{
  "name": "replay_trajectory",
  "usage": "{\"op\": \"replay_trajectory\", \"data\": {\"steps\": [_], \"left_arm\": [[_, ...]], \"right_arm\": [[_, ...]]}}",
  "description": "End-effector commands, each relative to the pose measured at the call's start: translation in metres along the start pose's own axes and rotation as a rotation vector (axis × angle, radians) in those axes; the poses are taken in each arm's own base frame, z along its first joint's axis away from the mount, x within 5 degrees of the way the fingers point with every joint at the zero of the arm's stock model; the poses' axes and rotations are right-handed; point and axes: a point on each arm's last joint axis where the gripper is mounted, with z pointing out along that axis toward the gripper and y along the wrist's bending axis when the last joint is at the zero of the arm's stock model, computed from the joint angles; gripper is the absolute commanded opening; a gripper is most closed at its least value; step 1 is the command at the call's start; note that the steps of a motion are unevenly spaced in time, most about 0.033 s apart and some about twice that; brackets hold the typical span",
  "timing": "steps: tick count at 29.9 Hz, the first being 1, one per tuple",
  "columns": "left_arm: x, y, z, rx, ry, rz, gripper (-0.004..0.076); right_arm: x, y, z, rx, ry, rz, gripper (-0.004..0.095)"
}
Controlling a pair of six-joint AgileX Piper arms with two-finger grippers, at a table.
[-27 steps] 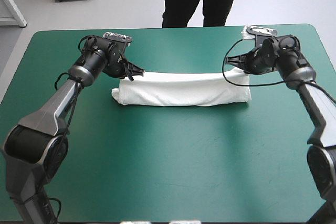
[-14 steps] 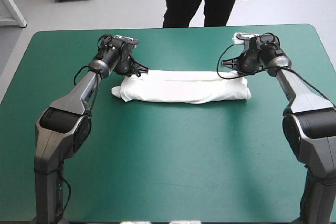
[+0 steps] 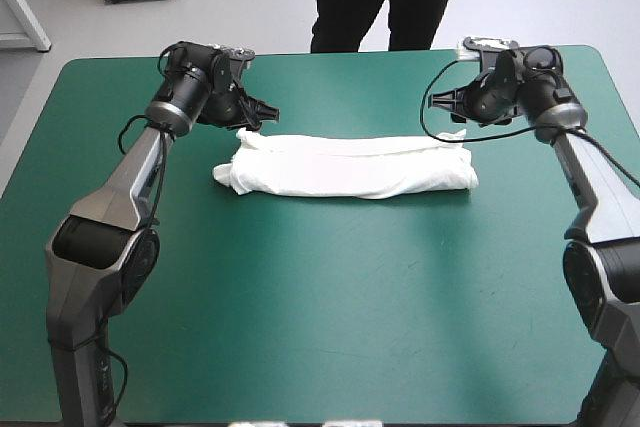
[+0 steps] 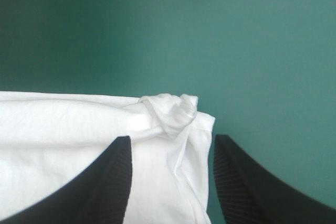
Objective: Fold the cloth
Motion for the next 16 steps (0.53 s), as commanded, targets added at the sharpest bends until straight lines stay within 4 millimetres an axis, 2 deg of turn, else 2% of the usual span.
{"op": "replay_trajectory", "data": {"steps": [1,2,3,4,10,13,16], "left_arm": [[-0.005,-0.011,-0.064,0.113,-0.149,-0.001,0.0292],[-0.005,-0.019,-0.066,0.144,-0.149,0.018,0.0193],[-0.004,-0.027,-0.067,0.167,-0.149,0.046,0.0057],[-0.003,-0.035,-0.068,0.18,-0.152,0.084,-0.0002],[0.005,-0.087,-0.07,0.24,-0.164,0.185,-0.001],[0.007,-0.109,-0.064,0.266,-0.18,0.221,-0.001],[0.009,-0.123,-0.051,0.275,-0.161,0.243,-0.001]], "right_arm": [[-0.013,-0.011,-0.055,-0.003,-0.138,0.029,0.0439],[-0.013,-0.014,-0.056,0.0,-0.135,0.038,0.0439],[-0.013,-0.017,-0.058,0.004,-0.133,0.046,0.0439],[-0.012,-0.022,-0.059,0.014,-0.12,0.061,0.0439],[-0.01,-0.033,-0.06,0.032,-0.088,0.101,0.0439],[-0.01,-0.032,-0.06,0.027,-0.088,0.103,0.0433],[-0.01,-0.033,-0.06,0.028,-0.09,0.105,0.0417]]}}
